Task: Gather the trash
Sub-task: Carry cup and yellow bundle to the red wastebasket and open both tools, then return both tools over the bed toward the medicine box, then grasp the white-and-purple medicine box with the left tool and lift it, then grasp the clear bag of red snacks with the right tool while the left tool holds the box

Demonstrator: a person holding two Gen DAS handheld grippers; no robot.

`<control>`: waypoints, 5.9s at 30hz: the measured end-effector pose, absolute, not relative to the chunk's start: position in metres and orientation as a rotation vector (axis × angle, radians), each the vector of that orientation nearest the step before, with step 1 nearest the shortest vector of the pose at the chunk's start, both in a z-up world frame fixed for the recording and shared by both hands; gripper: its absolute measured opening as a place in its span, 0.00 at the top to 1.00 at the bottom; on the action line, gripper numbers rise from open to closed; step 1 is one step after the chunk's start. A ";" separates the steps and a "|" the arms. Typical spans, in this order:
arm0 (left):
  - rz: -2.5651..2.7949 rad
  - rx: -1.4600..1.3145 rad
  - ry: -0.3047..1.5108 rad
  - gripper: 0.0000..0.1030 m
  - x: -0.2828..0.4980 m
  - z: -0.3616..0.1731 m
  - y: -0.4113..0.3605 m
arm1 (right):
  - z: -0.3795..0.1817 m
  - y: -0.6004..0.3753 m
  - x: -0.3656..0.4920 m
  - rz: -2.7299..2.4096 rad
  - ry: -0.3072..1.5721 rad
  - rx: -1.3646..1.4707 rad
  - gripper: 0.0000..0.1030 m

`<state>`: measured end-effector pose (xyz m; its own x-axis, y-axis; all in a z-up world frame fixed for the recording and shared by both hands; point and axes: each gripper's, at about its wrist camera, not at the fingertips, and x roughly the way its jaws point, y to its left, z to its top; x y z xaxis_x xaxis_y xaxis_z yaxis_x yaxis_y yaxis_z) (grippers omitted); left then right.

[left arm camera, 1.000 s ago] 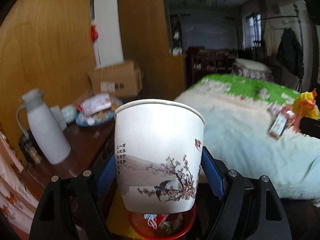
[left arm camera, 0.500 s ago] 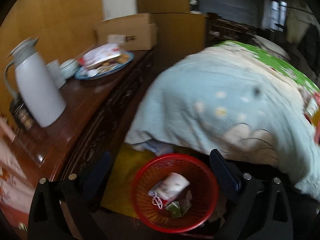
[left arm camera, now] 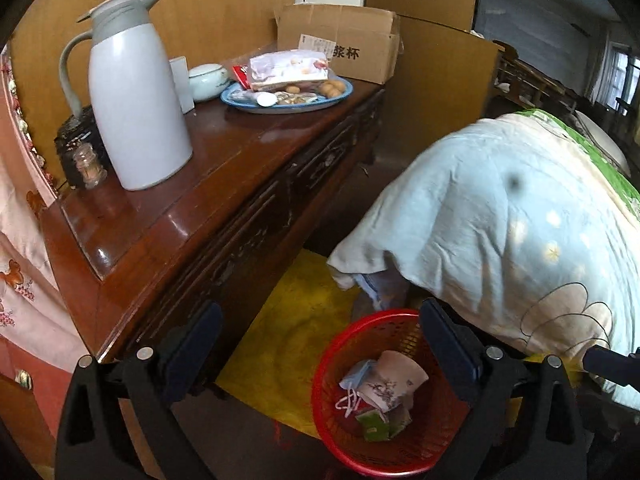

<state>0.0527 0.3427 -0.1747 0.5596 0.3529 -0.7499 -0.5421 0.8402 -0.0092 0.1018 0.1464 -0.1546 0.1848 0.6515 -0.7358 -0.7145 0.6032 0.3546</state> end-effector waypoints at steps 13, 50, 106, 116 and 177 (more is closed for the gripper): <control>0.450 -0.066 0.724 0.06 0.052 -0.132 0.280 | -0.122 0.081 0.107 0.834 0.895 0.042 0.37; 0.042 0.294 0.630 0.06 0.125 -0.107 0.025 | -0.110 -0.203 0.136 0.268 0.686 0.304 0.24; -0.181 0.021 0.773 0.11 0.230 -0.168 0.015 | -0.169 -0.268 0.175 0.027 0.757 0.357 0.14; -0.130 0.062 0.801 0.06 0.238 -0.184 0.010 | -0.159 -0.263 0.167 0.052 0.696 0.340 0.14; -0.144 0.006 0.785 0.06 0.238 -0.183 0.012 | -0.155 -0.221 0.173 0.227 0.677 0.325 0.68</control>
